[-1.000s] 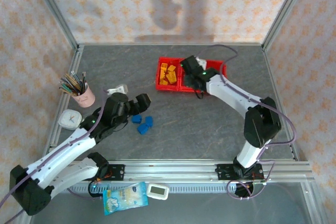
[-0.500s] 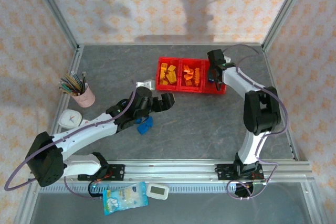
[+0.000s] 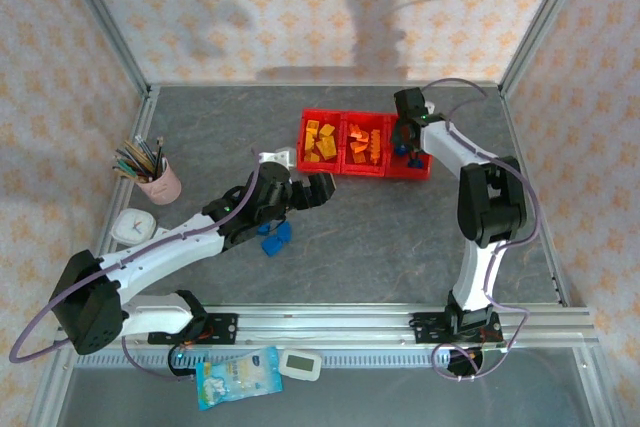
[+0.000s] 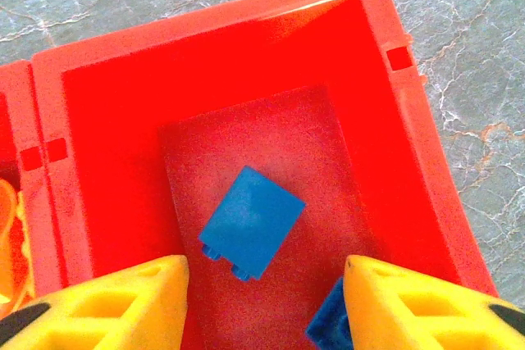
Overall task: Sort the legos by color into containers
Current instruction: Place the lego in the container.
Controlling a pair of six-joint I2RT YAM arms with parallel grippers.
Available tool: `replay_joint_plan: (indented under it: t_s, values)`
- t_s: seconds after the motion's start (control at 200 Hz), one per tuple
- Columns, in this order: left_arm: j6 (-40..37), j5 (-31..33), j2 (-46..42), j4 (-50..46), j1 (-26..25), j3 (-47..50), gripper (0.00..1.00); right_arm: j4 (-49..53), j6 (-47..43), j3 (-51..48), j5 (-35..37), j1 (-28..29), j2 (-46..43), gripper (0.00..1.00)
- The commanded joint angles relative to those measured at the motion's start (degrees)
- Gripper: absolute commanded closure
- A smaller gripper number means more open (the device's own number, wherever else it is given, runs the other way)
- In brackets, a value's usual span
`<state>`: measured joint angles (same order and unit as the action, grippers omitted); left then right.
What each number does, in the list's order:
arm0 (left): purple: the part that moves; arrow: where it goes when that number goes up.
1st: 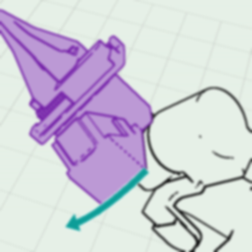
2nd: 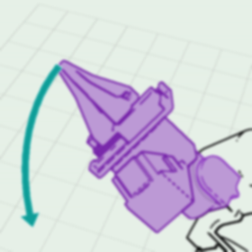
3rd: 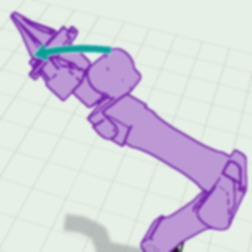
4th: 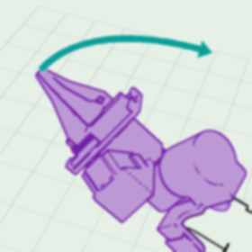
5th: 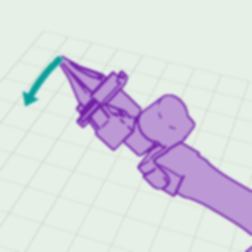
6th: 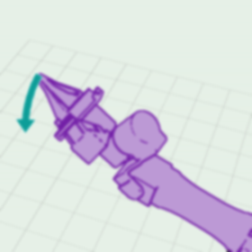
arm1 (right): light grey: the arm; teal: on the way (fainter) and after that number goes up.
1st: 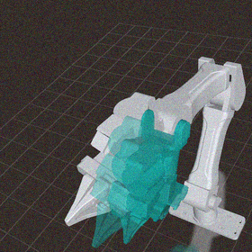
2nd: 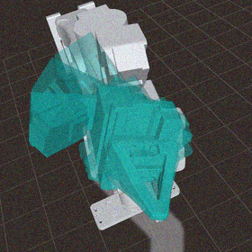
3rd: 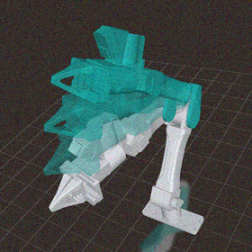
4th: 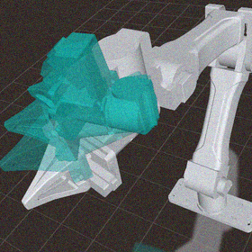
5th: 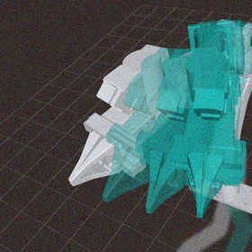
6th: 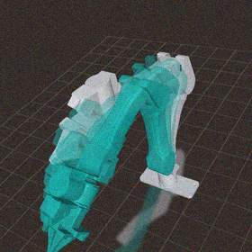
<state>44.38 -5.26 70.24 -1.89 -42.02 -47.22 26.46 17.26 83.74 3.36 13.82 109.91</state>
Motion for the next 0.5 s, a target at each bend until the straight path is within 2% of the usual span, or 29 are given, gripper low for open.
replay_joint_plan:
  t_s: [0.0,0.19,0.495]
  values:
    - [-1.7,2.4,-1.8,-0.4,-0.2,-2.1,0.01,0.1,-0.6,0.2,-1.7,0.3,-5.8,0.48]
    - [-1.9,5.4,-5.4,-3.5,-0.2,-1.3,0.01,0.6,-0.1,-3.5,-2.8,4.9,-12.5,0.46]
    - [1.2,10.5,-17.5,-12.0,2.3,4.2,0.01,0.5,3.3,-10.3,-2.0,20.4,-18.1,0.38]
